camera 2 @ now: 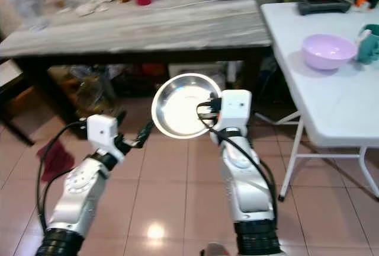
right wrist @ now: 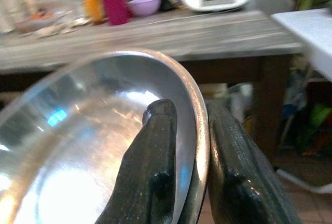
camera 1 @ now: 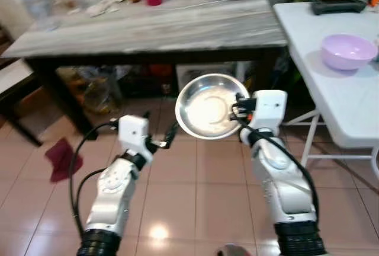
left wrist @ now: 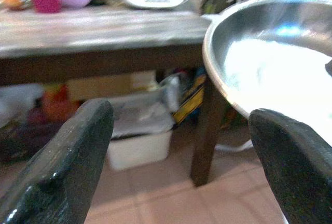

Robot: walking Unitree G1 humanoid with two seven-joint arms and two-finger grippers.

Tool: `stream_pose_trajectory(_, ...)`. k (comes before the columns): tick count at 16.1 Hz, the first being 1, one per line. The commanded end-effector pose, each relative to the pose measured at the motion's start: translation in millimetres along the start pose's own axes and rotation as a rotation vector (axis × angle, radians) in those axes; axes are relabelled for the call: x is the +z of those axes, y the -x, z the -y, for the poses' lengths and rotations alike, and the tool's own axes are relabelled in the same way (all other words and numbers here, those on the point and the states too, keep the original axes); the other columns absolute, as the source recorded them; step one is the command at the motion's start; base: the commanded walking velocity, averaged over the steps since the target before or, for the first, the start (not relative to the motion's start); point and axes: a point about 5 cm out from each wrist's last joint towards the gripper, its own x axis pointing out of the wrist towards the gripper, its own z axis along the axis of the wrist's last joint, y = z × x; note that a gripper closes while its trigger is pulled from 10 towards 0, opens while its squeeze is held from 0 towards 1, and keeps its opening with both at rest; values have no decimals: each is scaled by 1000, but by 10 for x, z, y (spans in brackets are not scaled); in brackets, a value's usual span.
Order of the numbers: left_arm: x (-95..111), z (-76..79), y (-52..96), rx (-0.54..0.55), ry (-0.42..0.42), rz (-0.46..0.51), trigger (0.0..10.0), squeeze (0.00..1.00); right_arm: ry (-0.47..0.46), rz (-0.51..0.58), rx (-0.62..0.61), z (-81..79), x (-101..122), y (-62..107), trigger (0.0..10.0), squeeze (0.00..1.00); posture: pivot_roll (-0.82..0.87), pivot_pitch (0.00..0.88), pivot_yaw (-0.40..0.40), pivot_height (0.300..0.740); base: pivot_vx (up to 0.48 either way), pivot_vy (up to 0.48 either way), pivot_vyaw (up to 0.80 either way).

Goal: Setting the table

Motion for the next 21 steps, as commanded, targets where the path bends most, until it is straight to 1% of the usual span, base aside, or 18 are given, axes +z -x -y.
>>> stream_pose_trajectory(1, -9, -7, 23, -7, -11, -10, 10000, 0, -1, 12, -4, 0, 21, 1, 10000, 0, -206, 57, 93, 740, 420, 0, 431)
stream_pose_trajectory(10, -18, 38, 24, -22, 0, -14, 10000, 0, -1, 11, -13, 19, 6, 24, 10000, 0, -210, 70, 91, 740, 420, 0, 401)
stream_pose_trajectory(13, -19, 59, 16, -27, 7, -11, 10000, 0, 3, 15, -26, 44, 12, 21, 10000, 0, -211, 69, 89, 740, 419, 0, 0)
stream_pose_trajectory(16, -21, 67, 6, -31, 10, -10, 10000, 0, 29, 48, -52, 84, 61, 14, 10000, 0, -212, 68, 90, 740, 420, 0, 0)
stream_pose_trajectory(21, -24, 89, -13, -39, 15, -9, 10000, 0, 37, 75, -89, 156, 114, 6, 10000, 0, -222, 64, 92, 740, 421, 0, 0)
